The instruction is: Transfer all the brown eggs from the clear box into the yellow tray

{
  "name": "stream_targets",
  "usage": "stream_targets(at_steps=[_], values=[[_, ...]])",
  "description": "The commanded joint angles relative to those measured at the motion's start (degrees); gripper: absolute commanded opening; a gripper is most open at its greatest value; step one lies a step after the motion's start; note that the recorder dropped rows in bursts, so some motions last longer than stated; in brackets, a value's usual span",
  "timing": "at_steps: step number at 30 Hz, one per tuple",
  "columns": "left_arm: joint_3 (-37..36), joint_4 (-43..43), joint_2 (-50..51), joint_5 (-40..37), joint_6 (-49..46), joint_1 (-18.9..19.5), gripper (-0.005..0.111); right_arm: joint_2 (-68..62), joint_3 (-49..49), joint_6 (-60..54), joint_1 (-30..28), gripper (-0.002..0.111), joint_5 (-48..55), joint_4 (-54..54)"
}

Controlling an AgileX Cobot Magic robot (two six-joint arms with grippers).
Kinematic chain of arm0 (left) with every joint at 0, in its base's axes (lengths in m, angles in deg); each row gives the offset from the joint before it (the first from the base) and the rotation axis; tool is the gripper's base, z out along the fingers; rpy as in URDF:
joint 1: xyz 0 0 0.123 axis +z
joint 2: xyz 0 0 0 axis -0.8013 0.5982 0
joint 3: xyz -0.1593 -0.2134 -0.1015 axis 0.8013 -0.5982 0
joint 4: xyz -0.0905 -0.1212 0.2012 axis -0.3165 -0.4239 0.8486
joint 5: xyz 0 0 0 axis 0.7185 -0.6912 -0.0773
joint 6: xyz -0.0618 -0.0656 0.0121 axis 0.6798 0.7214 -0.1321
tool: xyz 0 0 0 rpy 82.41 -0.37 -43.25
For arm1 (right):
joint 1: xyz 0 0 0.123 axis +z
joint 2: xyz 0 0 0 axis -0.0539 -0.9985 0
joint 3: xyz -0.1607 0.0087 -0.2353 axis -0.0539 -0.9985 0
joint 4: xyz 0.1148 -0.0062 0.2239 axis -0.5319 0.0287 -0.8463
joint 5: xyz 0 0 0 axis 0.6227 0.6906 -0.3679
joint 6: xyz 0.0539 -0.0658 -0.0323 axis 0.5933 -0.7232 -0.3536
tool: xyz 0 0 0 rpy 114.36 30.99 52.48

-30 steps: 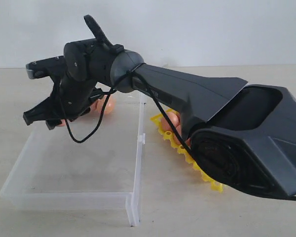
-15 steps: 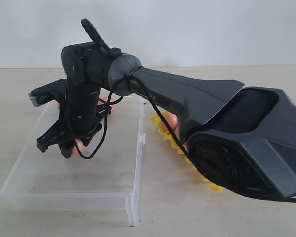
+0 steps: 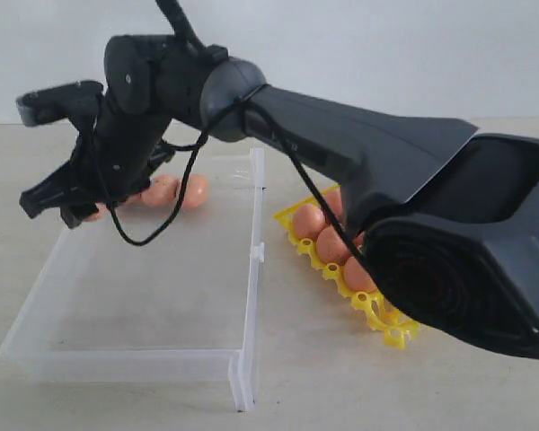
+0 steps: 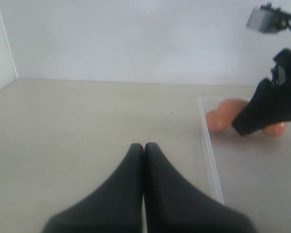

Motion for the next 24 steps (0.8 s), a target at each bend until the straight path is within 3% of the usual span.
stream_targets(at_steps=[1, 6, 15, 19, 24], values=[[0.2, -0.3, -0.2, 0.1, 0.0, -0.2, -0.004, 4.2, -0.1, -5.8, 0.0, 0.0, -3.0, -0.7], [0.2, -0.3, -0.2, 0.1, 0.0, -0.2, -0.004, 10.5, -12.0, -7.0, -1.0, 0.0, -11.8, -0.6], [0.2, -0.3, -0.2, 0.1, 0.0, -0.2, -0.004, 39.7, -69.3, -6.8, -1.1, 0.0, -61.1, -5.6], [0.2, -0.3, -0.2, 0.1, 0.0, -0.2, -0.004, 52.0, -84.4, -6.4, -3.0, 0.0, -68.2, -5.6], [0.2, -0.3, -0.2, 0.1, 0.0, -0.2, -0.004, 65.7, -97.4, -6.3, -11.3, 0.0, -68.7, -5.7]])
